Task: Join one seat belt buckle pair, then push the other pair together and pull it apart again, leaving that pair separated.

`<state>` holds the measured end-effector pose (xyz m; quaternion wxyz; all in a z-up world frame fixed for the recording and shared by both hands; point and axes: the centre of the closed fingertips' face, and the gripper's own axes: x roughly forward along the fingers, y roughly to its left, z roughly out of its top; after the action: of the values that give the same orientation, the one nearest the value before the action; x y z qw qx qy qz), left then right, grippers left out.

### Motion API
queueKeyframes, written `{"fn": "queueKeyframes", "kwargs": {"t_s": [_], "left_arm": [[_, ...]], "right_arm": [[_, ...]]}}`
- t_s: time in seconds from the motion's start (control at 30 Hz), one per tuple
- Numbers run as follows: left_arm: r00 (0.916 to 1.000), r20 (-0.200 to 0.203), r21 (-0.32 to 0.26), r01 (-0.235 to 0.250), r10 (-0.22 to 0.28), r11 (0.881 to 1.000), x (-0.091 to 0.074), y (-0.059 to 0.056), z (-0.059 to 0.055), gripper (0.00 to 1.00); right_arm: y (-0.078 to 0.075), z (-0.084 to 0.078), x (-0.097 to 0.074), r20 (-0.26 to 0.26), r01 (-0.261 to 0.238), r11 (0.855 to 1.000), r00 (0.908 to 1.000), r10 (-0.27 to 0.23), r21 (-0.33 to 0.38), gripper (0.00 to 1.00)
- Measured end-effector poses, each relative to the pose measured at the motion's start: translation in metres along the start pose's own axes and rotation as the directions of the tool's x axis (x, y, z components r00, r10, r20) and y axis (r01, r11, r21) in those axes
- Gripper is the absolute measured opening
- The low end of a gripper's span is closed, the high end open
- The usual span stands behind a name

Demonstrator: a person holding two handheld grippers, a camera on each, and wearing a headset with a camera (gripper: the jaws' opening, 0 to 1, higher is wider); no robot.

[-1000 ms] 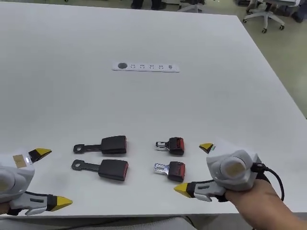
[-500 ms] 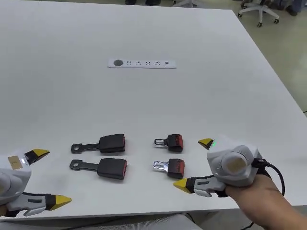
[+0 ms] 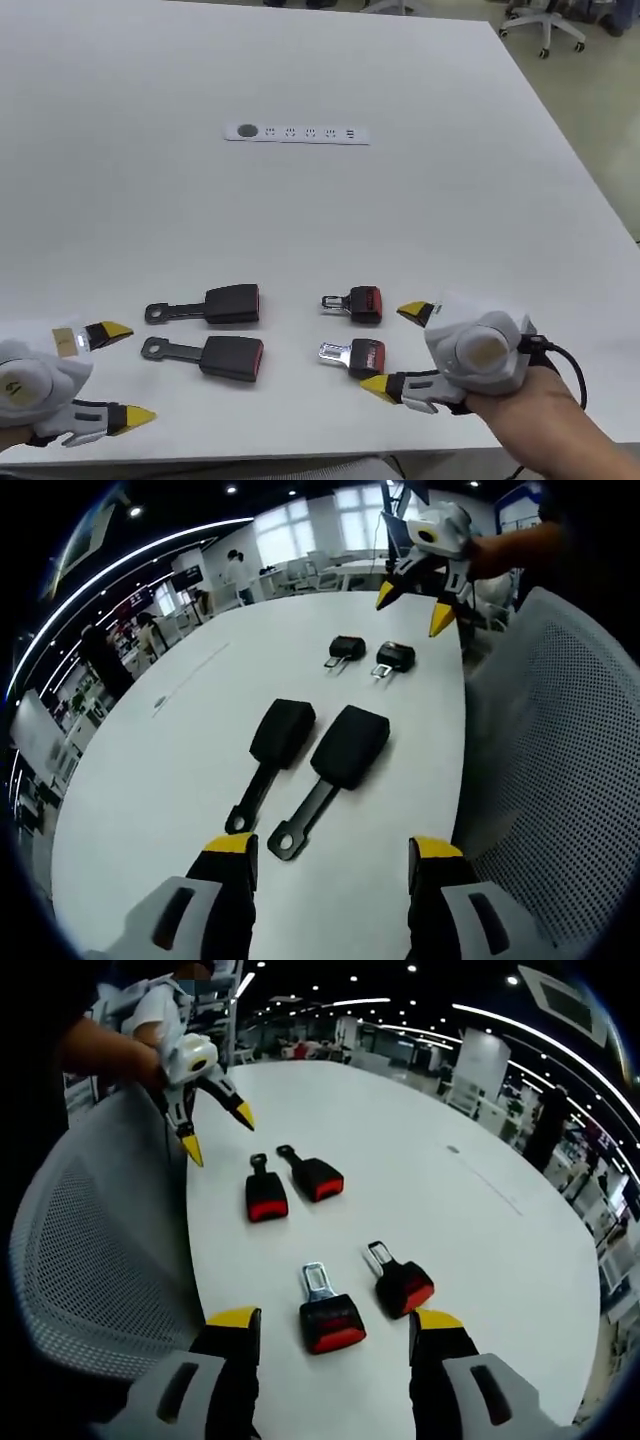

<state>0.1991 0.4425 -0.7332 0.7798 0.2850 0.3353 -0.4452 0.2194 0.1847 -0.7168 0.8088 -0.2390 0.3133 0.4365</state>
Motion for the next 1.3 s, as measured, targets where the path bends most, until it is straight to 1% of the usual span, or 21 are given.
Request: {"fn": "queueKeyframes", "kwargs": {"t_s": [0.03, 0.07, 0.1, 0.13, 0.17, 0.33, 0.4, 0.53, 0.6, 0.63, 0.7, 0.73, 0.77, 0.87, 1.03, 1.13, 1.2, 1.23, 1.3], "left_arm": [[1.0000, 0.000, 0.006, 0.003, -0.003, 1.000, 0.002, 0.001, 0.002, 0.62], [0.9999, -0.005, 0.020, 0.012, -0.012, 1.000, 0.006, 0.001, 0.004, 0.60], [0.9998, -0.015, 0.030, 0.015, -0.015, 0.999, 0.008, 0.002, 0.004, 0.58], [0.9997, -0.016, 0.045, 0.019, -0.018, 0.999, 0.012, 0.003, 0.006, 0.56], [0.9997, -0.012, 0.047, 0.021, -0.020, 0.999, 0.014, 0.003, 0.006, 0.56], [0.9987, -0.001, 0.087, 0.050, -0.050, 0.995, 0.026, 0.003, 0.026, 0.55], [0.9981, 0.005, 0.092, 0.061, -0.061, 0.994, 0.031, 0.004, 0.031, 0.54], [0.9963, 0.002, 0.107, 0.086, -0.086, 0.991, 0.039, 0.001, 0.039, 0.53], [0.9942, -0.005, 0.119, 0.107, -0.107, 0.987, 0.043, -0.002, 0.041, 0.52], [0.9932, -0.012, 0.135, 0.116, -0.116, 0.984, 0.046, -0.006, 0.043, 0.52], [0.9912, -0.022, 0.147, 0.132, -0.130, 0.980, 0.050, -0.008, 0.043, 0.52], [0.9908, -0.024, 0.154, 0.135, -0.133, 0.979, 0.052, -0.010, 0.044, 0.52], [0.9899, -0.028, 0.163, 0.142, -0.139, 0.976, 0.054, -0.014, 0.047, 0.52], [0.9879, -0.031, 0.173, 0.155, -0.152, 0.973, 0.058, -0.014, 0.049, 0.51], [0.9844, -0.040, 0.186, 0.176, -0.171, 0.967, 0.066, -0.013, 0.052, 0.50], [0.9806, -0.046, 0.198, 0.196, -0.191, 0.960, 0.069, -0.014, 0.054, 0.49], [0.9778, -0.052, 0.211, 0.210, -0.203, 0.955, 0.073, -0.015, 0.055, 0.47], [0.9751, -0.051, 0.219, 0.222, -0.216, 0.950, 0.075, -0.017, 0.055, 0.46], [0.9705, -0.060, 0.213, 0.241, -0.233, 0.947, 0.078, -0.019, 0.054, 0.44]], "right_arm": [[0.001, 0.000, 0.001, -0.003, -0.006, 1.000, 1.0000, 0.006, -0.002, 0.58], [0.002, -0.001, 0.002, -0.014, -0.020, 1.000, 0.9997, 0.020, 0.007, 0.57], [0.005, -0.002, 0.003, -0.020, -0.036, 0.999, 0.9991, 0.037, 0.010, 0.56], [0.006, -0.001, 0.005, -0.019, -0.045, 0.999, 0.9988, 0.045, 0.001, 0.55], [0.007, -0.002, 0.007, -0.026, -0.049, 0.999, 0.9985, 0.048, -0.013, 0.53], [0.006, -0.005, 0.013, -0.044, -0.061, 0.998, 0.9973, 0.059, -0.029, 0.52], [0.007, -0.009, 0.018, -0.056, -0.075, 0.997, 0.9958, 0.073, -0.032, 0.49], [0.009, -0.016, 0.024, -0.084, -0.100, 0.994, 0.9919, 0.096, -0.051, 0.47], [0.009, -0.018, 0.025, -0.096, -0.107, 0.992, 0.9903, 0.101, -0.061, 0.46], [0.008, -0.018, 0.026, -0.099, -0.109, 0.992, 0.9897, 0.103, -0.062, 0.46], [0.006, -0.023, 0.031, -0.109, -0.114, 0.992, 0.9884, 0.107, -0.062, 0.46], [0.007, -0.022, 0.030, -0.110, -0.115, 0.991, 0.9880, 0.108, -0.063, 0.45], [0.006, -0.023, 0.031, -0.113, -0.117, 0.991, 0.9876, 0.109, -0.066, 0.45], [0.004, -0.024, 0.032, -0.119, -0.125, 0.990, 0.9861, 0.116, -0.069, 0.44], [0.004, -0.029, 0.036, -0.145, -0.156, 0.985, 0.9788, 0.145, -0.071, 0.41], [0.002, -0.033, 0.040, -0.161, -0.171, 0.982, 0.9744, 0.157, -0.076, 0.42], [0.003, -0.034, 0.041, -0.167, -0.185, 0.979, 0.9712, 0.169, -0.082, 0.41], [0.004, -0.035, 0.042, -0.171, -0.192, 0.978, 0.9694, 0.176, -0.084, 0.40], [0.007, -0.039, 0.043, -0.179, -0.228, 0.970, 0.9610, 0.210, -0.082, 0.37]]}}
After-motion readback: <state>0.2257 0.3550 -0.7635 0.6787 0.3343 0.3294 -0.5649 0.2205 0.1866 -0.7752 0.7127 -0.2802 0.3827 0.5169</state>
